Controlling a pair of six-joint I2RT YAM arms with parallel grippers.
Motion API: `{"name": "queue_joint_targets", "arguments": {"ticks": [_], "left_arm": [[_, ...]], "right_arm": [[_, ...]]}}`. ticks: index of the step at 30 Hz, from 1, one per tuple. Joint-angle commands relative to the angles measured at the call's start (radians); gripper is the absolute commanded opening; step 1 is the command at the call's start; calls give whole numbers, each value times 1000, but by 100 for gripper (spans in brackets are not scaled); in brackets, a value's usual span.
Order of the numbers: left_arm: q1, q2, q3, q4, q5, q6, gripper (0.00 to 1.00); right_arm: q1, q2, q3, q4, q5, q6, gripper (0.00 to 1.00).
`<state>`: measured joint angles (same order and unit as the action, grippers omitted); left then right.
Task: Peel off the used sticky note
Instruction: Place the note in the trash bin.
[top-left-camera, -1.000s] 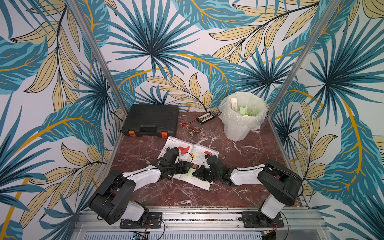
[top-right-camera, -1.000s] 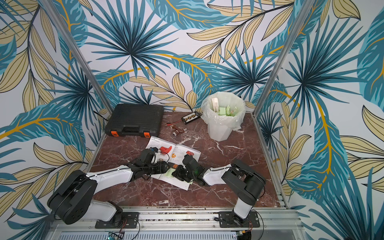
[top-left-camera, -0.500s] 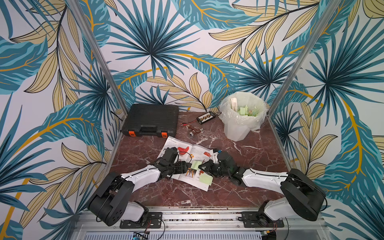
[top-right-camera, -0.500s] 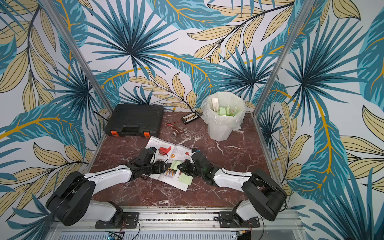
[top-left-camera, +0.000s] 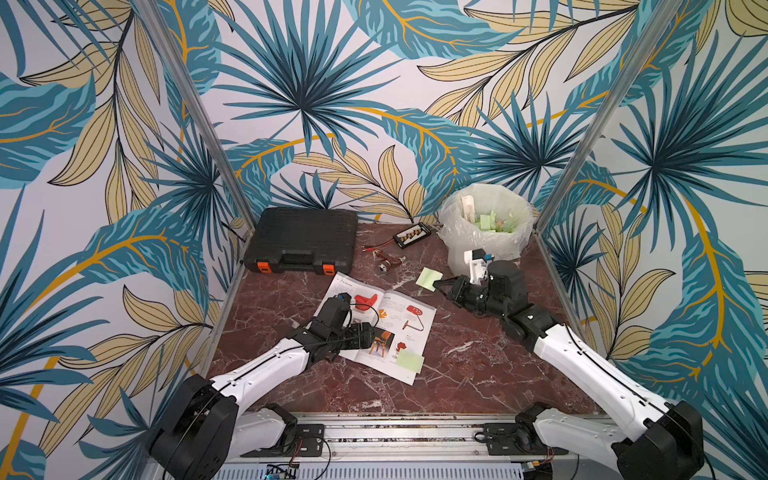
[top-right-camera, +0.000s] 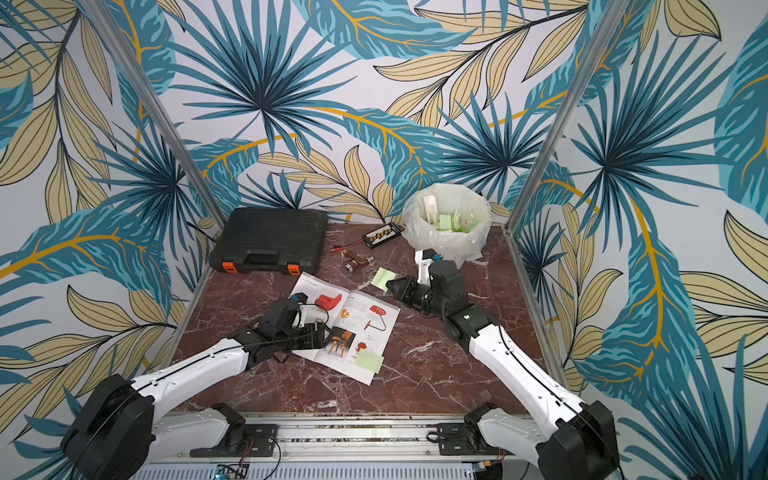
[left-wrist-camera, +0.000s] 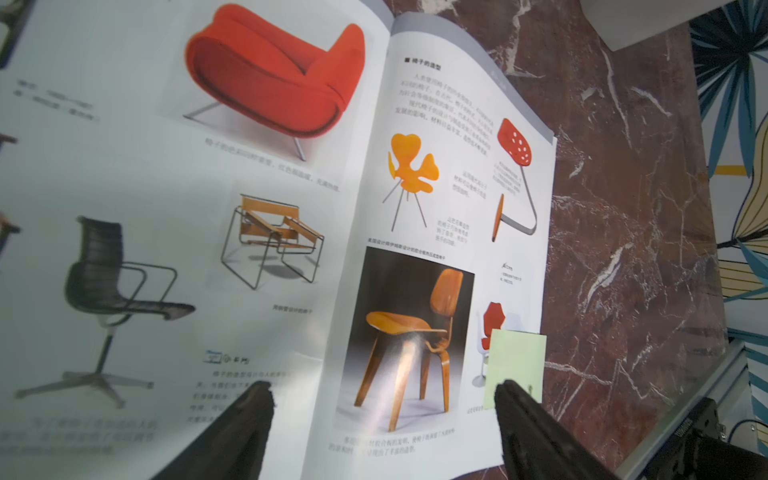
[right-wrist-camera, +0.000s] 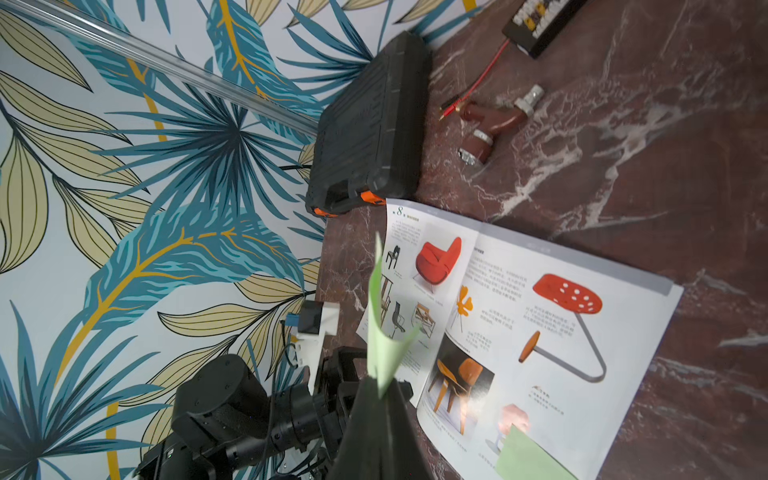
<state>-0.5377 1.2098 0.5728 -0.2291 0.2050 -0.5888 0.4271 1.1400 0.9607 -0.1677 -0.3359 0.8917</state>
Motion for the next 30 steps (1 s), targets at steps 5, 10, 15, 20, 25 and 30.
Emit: {"name": "queue_joint_targets", "arguments": {"ticks": [5, 10, 15, 20, 25, 30], "left_arm": [[-80, 60, 22, 55, 47, 11, 88], [-122, 136, 0, 141, 49, -21, 87], [-154, 210, -2, 198, 48, -48, 87], [-159, 268, -3, 210, 35, -63, 86], [-159, 281, -11, 208, 21, -70, 86], [-159, 283, -14, 208, 20, -70, 86]], "right_arm": [[-123, 131, 358, -300, -44, -180, 0], [-243, 250, 561, -399, -44, -229, 0], [-354, 373, 705, -453, -71, -240, 0], [-422, 493, 854, -522, -60, -250, 5], [-440, 631, 1046, -675, 19, -318, 18], [-453, 743, 1231, -838, 65, -369, 28]]}}
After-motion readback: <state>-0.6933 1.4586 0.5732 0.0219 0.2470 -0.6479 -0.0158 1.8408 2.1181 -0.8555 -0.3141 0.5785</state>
